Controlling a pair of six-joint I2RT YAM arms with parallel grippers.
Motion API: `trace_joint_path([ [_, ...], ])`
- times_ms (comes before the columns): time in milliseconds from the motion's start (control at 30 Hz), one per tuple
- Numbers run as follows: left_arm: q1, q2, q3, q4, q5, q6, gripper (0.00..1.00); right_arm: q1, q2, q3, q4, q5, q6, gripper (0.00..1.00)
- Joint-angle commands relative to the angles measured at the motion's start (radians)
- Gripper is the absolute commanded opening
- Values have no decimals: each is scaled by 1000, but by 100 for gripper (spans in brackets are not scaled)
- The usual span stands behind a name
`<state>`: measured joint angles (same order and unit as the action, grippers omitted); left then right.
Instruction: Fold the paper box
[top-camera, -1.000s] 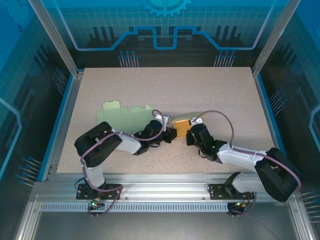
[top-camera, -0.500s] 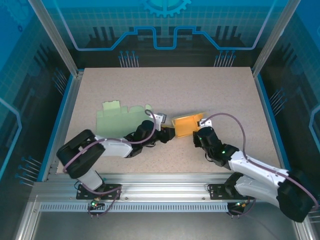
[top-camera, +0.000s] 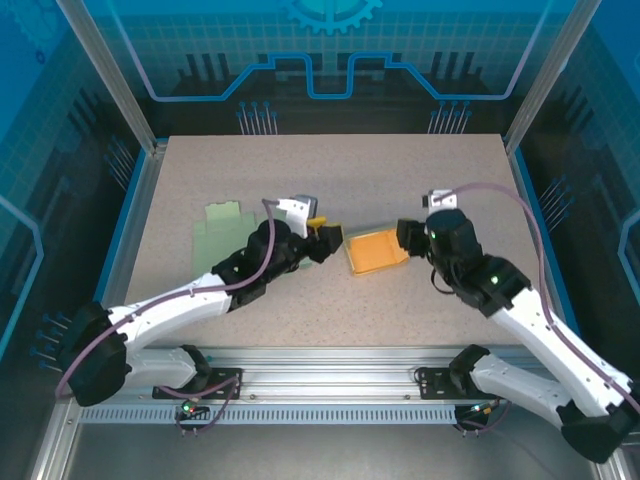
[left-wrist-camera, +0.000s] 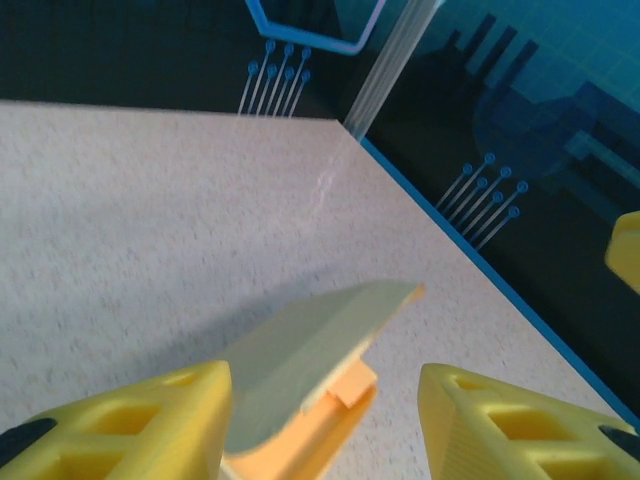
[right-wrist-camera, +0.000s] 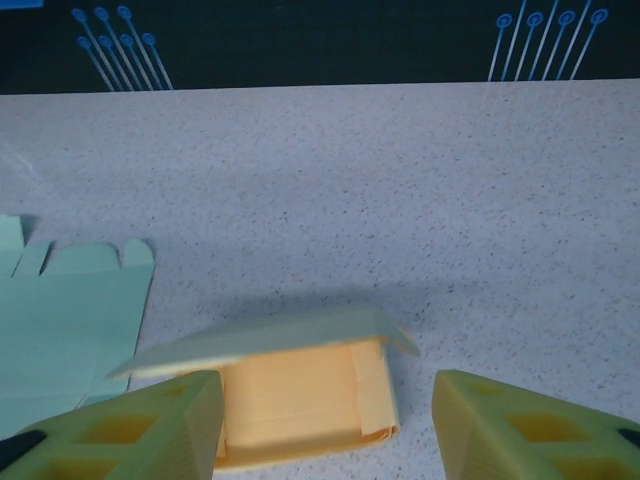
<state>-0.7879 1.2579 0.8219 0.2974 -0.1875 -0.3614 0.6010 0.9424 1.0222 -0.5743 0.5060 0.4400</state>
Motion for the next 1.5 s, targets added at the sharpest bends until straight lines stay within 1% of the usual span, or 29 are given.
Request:
trace_joint_path([
  [0, 11, 92, 117, -147, -50, 80, 52, -78, 124, 102, -122, -73, -18, 59],
  [100, 13, 178, 181, -144, -46, 80, 49, -176, 245, 185, -134, -155, -20, 57],
  [200, 12, 253, 223, -128, -35, 68, 47, -242, 344, 232, -129, -254, -22, 54],
  [400, 13, 389, 285, -105, -9, 42, 46, -287, 493, 242, -94, -318, -25, 53],
  [567, 13, 461, 304, -88, 15, 27, 44, -298, 550, 184, -41, -344, -21, 49],
  [667, 13, 486, 301, -91, 23, 21, 43, -304, 569, 141, -16, -361, -16, 45],
  [867, 13, 501, 230, -78, 34, -16, 39, -304, 564, 36, 32, -388, 10, 38],
  [1000, 12, 523, 166, -51, 40, -60, 38, -303, 556, -45, 86, -398, 33, 38],
  [1167, 12, 558, 115, -28, 39, -99, 37, -302, 578, -106, 119, -392, 59, 37],
  [1333, 12, 594, 90, -21, 41, -124, 37, -292, 608, -137, 138, -373, 73, 41],
  [1467, 13, 614, 88, -21, 45, -135, 37, -277, 638, -174, 146, -351, 78, 41],
])
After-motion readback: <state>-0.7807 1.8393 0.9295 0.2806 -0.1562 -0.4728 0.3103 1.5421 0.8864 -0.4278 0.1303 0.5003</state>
